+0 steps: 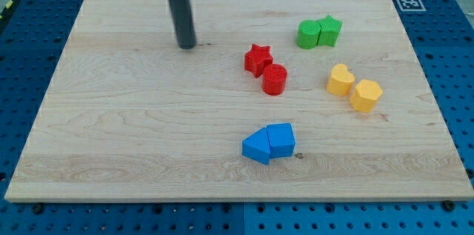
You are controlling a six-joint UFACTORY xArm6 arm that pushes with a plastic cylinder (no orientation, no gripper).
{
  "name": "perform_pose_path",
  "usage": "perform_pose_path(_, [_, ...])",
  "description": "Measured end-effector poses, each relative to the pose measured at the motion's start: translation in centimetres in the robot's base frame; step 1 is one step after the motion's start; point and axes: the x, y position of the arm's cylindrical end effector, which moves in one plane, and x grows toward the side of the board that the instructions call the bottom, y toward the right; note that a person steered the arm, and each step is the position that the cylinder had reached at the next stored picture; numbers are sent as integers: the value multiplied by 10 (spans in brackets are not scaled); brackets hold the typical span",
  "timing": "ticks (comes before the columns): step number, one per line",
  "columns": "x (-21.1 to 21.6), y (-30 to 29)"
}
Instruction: Keep red blocks in between green circle and blue cube
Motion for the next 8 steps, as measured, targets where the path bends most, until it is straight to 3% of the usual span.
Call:
perform_pose_path(2, [0,10])
perform_pose_path(3, [-10,-22])
perform_pose_path(4, [5,-14])
perform_pose_path(6, [37,148])
perform_pose_path(7, [16,96])
perform_pose_path(8, [40,62])
